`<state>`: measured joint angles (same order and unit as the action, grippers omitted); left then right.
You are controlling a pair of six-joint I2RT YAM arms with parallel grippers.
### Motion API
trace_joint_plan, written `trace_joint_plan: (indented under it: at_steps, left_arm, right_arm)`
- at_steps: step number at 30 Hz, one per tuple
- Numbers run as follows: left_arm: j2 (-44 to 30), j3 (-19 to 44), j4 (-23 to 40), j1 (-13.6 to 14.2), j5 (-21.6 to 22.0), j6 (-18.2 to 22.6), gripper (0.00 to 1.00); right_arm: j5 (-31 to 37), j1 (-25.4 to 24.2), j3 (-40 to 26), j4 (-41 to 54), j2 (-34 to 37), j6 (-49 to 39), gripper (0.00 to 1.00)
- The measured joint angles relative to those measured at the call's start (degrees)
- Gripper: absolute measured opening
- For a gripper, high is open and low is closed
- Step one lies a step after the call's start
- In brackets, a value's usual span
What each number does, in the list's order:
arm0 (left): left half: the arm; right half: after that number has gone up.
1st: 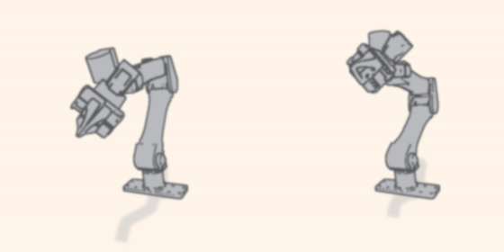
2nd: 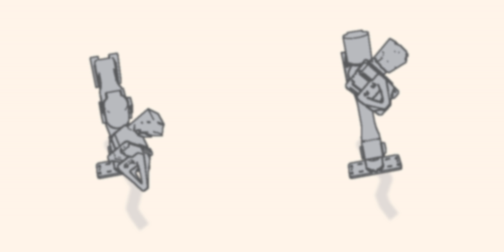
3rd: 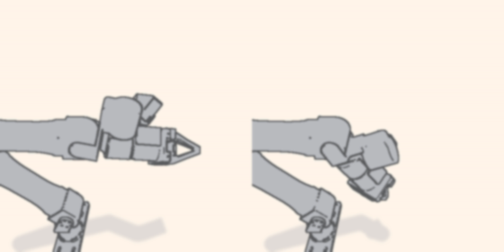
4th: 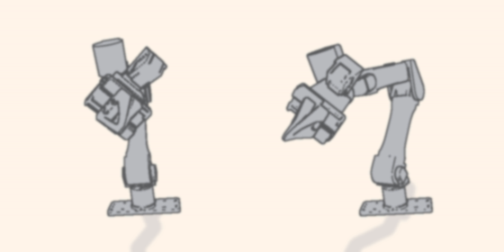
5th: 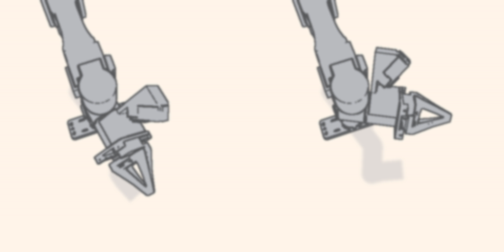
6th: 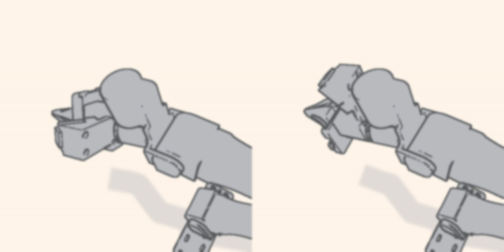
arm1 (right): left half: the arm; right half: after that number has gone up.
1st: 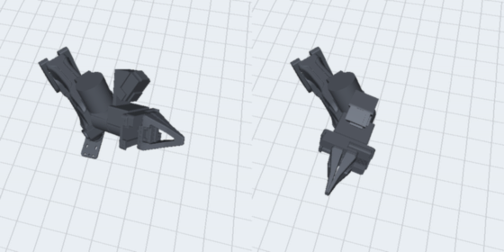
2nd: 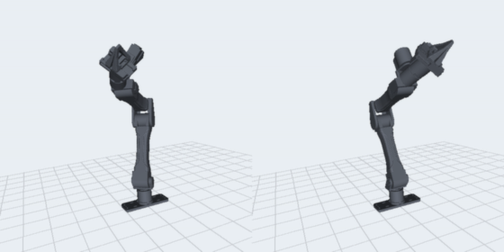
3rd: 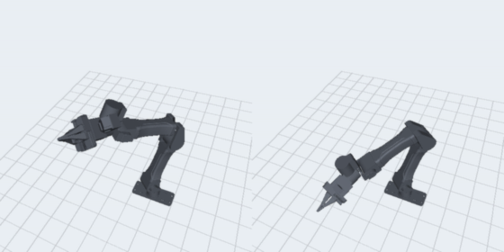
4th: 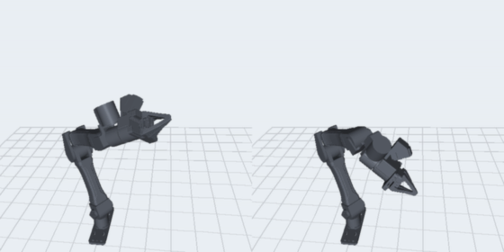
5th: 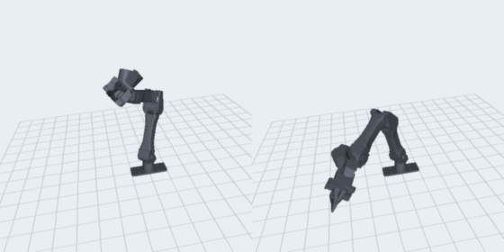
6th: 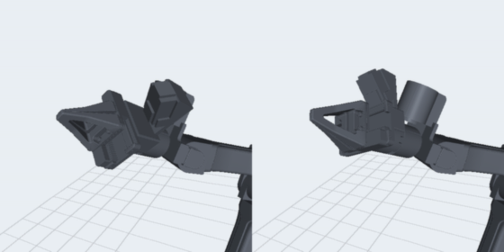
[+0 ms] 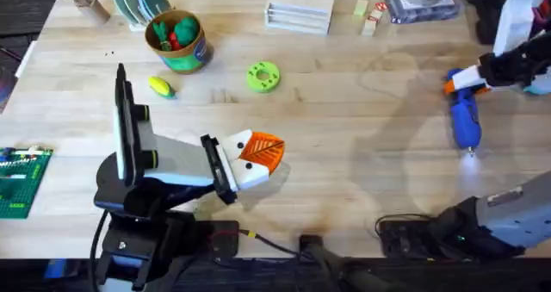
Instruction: Pick up the gripper from the table and insert it into the empty holder that is missing its gripper. Then pick up a screw, insert it into the mounting hole, and use the screwdriver to tighten it. Finally, clean up the table by picking up the vegetable and placing it into the bucket.
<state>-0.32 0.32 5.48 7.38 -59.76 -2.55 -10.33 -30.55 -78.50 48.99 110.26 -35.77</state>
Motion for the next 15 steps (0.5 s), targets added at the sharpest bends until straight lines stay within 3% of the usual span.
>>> trace_joint_plan:
  at_steps: [5, 15]
  left_arm:
    - [0.0, 0.0, 0.0, 0.0, 0.0, 0.0, 0.004]
    - [0.0, 0.0, 0.0, 0.0, 0.0, 0.0, 0.004]
  right_arm:
    - [0.0, 0.0, 0.0, 0.4, -3.7, 0.2, 0.22]
    - [0.0, 0.0, -0.8, 0.1, -19.1, 4.3, 0.203]
